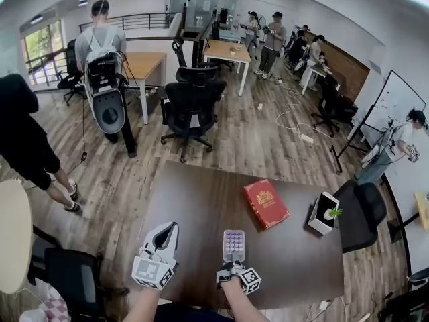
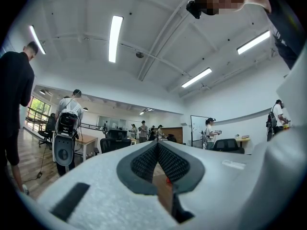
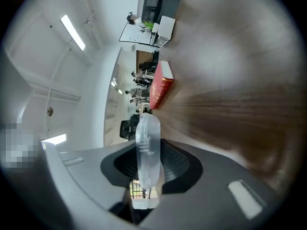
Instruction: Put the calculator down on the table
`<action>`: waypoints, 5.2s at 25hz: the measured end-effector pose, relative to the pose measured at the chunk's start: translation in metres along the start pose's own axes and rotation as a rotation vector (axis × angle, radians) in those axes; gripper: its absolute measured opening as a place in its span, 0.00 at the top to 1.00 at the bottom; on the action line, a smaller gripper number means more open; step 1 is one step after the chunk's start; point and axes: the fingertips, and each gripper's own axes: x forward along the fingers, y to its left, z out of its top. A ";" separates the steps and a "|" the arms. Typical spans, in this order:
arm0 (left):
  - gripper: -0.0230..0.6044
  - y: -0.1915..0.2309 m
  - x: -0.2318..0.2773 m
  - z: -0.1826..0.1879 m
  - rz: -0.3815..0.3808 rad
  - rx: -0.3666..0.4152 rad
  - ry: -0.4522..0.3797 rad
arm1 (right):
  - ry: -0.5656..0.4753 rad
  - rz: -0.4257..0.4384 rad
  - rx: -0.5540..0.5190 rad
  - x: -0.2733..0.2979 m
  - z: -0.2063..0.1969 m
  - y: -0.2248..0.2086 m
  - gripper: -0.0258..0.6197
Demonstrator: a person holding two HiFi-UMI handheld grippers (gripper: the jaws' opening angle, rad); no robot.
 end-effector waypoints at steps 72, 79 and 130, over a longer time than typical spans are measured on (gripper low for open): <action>0.97 -0.034 0.027 -0.021 -0.068 -0.057 0.018 | -0.068 0.314 0.184 -0.013 0.062 0.182 0.21; 0.97 -0.032 0.029 -0.023 -0.067 -0.053 0.018 | -0.128 0.532 -0.038 -0.047 0.113 0.273 0.22; 0.97 -0.044 0.031 -0.028 -0.086 -0.033 0.045 | -0.156 0.222 -1.312 -0.084 0.117 0.314 0.86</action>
